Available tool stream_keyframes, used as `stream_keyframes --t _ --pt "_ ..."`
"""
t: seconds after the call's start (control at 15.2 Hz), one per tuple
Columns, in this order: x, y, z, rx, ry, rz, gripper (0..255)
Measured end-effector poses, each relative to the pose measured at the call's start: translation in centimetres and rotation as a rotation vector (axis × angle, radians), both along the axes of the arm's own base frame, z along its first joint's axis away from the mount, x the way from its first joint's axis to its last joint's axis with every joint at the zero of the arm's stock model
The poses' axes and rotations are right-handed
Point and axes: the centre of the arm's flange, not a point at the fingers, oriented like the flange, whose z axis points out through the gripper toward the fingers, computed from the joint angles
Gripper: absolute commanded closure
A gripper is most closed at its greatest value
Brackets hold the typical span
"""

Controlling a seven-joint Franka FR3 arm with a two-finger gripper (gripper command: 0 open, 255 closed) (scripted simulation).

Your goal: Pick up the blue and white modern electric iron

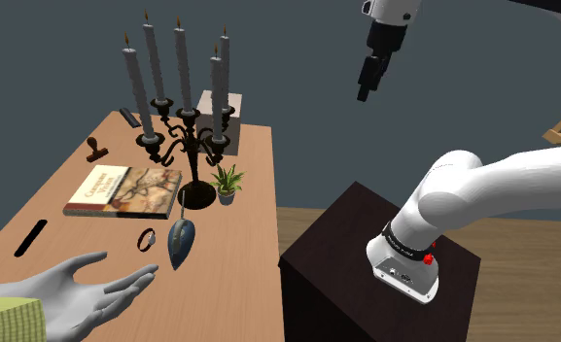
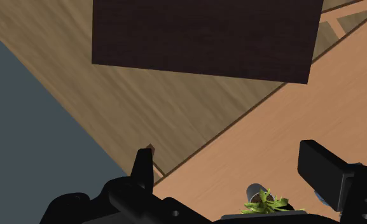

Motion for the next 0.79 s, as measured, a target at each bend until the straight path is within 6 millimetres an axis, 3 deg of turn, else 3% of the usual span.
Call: stream_keyframes --t 0.2,0.79 --pt "0.0 1.5 -0.9 -0.002 -0.002 -0.020 0" --pt "1.4 10.7 -7.5 -0.019 -0.018 -0.179 0"
